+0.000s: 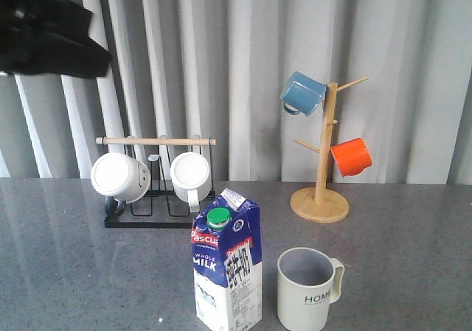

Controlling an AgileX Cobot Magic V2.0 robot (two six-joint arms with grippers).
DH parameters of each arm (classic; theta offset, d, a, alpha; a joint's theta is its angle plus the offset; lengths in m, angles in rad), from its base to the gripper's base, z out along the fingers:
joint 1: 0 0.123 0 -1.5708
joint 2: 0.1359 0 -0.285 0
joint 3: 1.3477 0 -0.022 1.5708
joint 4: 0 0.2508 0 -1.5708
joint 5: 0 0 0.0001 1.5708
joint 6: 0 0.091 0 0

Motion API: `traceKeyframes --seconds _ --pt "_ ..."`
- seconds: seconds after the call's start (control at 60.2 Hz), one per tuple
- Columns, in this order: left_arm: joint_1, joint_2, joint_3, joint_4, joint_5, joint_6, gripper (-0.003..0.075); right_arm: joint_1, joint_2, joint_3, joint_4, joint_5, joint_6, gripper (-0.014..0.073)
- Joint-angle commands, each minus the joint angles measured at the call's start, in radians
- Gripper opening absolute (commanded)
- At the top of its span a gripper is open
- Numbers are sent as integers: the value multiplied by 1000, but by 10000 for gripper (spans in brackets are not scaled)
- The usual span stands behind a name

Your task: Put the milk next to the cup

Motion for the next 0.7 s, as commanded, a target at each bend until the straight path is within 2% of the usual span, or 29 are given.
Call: traceKeyframes --seconds 0.0,0.166,0.299,0.399,0.549,0.682 --pt "-3 -127 7 54 -26 -1 -8 0 4 -24 -78 -33 20 -4" --pt "-3 -315 192 126 -26 -26 -8 0 4 -24 -80 -32 20 -4" --pt "-3 -480 422 155 -50 -70 -8 0 4 -24 -80 -32 20 -4" --pt "-3 -603 617 170 -127 -126 -8 0 4 -24 -80 -32 19 -4" --pt "-3 -765 906 157 -314 -197 -7 0 4 -24 -80 -32 18 -4" --pt "-3 -872 1094 131 -341 -237 -7 0 4 -24 -80 -32 18 -4"
